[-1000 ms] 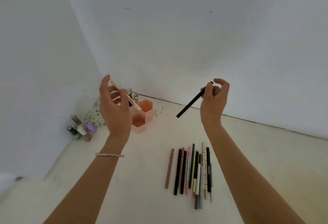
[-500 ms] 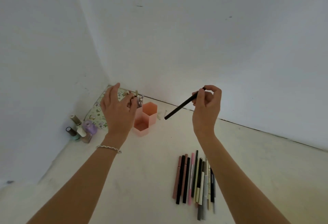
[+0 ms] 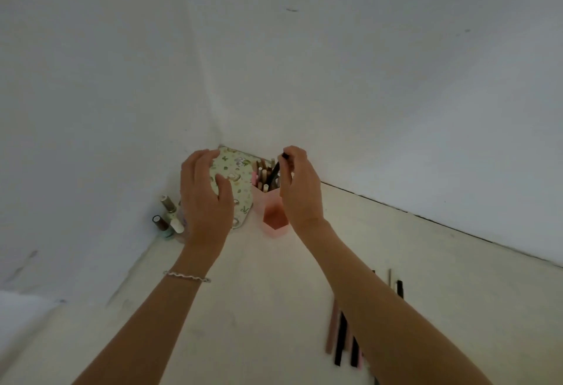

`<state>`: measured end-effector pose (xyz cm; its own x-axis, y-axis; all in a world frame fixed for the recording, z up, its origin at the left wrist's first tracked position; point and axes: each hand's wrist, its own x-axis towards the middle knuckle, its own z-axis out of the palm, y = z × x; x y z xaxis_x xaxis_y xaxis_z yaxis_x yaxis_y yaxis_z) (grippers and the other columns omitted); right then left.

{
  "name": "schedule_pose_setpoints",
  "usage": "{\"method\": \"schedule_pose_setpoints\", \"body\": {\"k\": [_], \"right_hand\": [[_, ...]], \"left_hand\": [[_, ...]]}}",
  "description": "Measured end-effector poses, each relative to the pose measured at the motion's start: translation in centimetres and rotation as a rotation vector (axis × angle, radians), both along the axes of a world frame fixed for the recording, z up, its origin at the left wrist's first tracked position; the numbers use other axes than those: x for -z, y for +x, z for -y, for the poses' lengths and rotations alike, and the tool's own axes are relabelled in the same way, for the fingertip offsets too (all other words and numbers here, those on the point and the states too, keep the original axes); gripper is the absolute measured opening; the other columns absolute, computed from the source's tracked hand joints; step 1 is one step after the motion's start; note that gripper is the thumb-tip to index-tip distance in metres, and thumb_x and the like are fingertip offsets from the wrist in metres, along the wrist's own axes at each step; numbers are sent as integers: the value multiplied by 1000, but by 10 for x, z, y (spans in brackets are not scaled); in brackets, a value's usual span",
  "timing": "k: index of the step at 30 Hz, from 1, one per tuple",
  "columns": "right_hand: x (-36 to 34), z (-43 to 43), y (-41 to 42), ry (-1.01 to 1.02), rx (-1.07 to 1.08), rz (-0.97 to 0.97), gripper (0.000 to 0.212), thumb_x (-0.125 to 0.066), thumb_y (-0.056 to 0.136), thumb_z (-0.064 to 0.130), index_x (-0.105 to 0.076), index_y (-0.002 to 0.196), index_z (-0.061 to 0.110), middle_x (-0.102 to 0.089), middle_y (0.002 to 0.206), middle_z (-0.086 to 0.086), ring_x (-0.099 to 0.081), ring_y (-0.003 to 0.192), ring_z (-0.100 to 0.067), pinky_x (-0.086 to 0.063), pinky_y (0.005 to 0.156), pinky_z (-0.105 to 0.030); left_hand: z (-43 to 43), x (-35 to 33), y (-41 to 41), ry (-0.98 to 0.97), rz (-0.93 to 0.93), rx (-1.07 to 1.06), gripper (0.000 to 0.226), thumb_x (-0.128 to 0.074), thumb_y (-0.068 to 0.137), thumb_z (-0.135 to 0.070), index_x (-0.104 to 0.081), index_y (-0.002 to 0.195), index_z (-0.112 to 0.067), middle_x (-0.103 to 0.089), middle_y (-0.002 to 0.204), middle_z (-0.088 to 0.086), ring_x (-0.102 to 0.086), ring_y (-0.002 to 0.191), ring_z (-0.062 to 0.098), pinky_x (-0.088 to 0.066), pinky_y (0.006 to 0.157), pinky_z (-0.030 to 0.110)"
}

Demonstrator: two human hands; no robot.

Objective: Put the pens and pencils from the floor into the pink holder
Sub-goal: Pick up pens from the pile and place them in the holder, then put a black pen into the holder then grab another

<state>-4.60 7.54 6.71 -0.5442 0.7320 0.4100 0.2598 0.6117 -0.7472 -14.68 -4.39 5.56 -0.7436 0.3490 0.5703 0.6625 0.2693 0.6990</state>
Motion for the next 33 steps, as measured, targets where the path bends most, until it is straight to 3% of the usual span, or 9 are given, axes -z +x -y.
{"method": "schedule_pose_setpoints", "body": {"k": [4,7,9,14,18,24,27,29,33], "right_hand": [[11,2,6,282,-56,157,12,-60,92,12,-70,93,5,-64,110,-12,-58,96,-28,-46,88,-38],[4,-7,25,252,69,25,19,-54,88,10,-69,100,8,-61,111,-8,-57,99,-22,-42,90,-34],[-2,-19,45,175,161,-65,24,-49,87,4,-65,104,9,-60,109,-4,-57,97,-19,-47,85,-33],[-7,-44,110,-3,293,-62,29,-47,85,-4,-64,98,15,-58,102,7,-54,80,0,-37,69,-9],[-1,-48,161,-90,370,-24,30,-46,85,-4,-64,91,19,-60,95,10,-54,77,3,-38,67,-9],[14,-38,197,-205,360,186,25,-48,89,1,-64,89,19,-63,90,10,-56,78,-3,-39,70,-13],[25,-29,197,-211,224,537,21,-48,88,10,-69,85,10,-67,88,-1,-60,83,-18,-48,73,-27],[33,-18,192,-186,89,794,21,-50,85,16,-64,71,8,-68,79,-8,-59,80,-22,-51,74,-31],[54,2,179,-5,0,1178,40,-54,85,43,-40,60,15,-47,67,1,-49,83,-22,-36,71,-31]], "left_hand": [[3,3,25,-42,32,43,36,-51,84,2,-57,116,-13,-53,115,0,-58,101,21,-51,86,31],[-4,4,63,-156,129,156,31,-54,83,-4,-56,97,-31,-55,93,-15,-58,86,10,-46,74,19],[-12,12,96,-376,256,297,26,-58,86,-11,-55,92,-36,-55,84,-19,-56,79,2,-47,70,18],[-32,50,176,-972,371,500,25,-53,94,-29,-53,117,-19,-61,111,-1,-60,106,20,-47,86,31],[-36,68,205,-1120,314,449,26,-48,96,-20,-46,121,-12,-60,117,7,-61,106,27,-48,83,35],[-34,72,205,-977,374,409,29,-55,91,-17,-45,118,-13,-61,107,7,-63,94,25,-52,78,35],[-35,58,183,-689,496,310,40,-61,86,-14,-48,124,-19,-60,99,4,-63,80,20,-54,70,34],[-34,48,170,-546,492,295,46,-62,87,-13,-47,130,-24,-59,96,-1,-61,73,9,-50,61,24],[-29,35,157,-437,468,290,44,-62,87,-13,-49,125,-30,-58,89,-12,-59,71,0,-39,53,10]]}}
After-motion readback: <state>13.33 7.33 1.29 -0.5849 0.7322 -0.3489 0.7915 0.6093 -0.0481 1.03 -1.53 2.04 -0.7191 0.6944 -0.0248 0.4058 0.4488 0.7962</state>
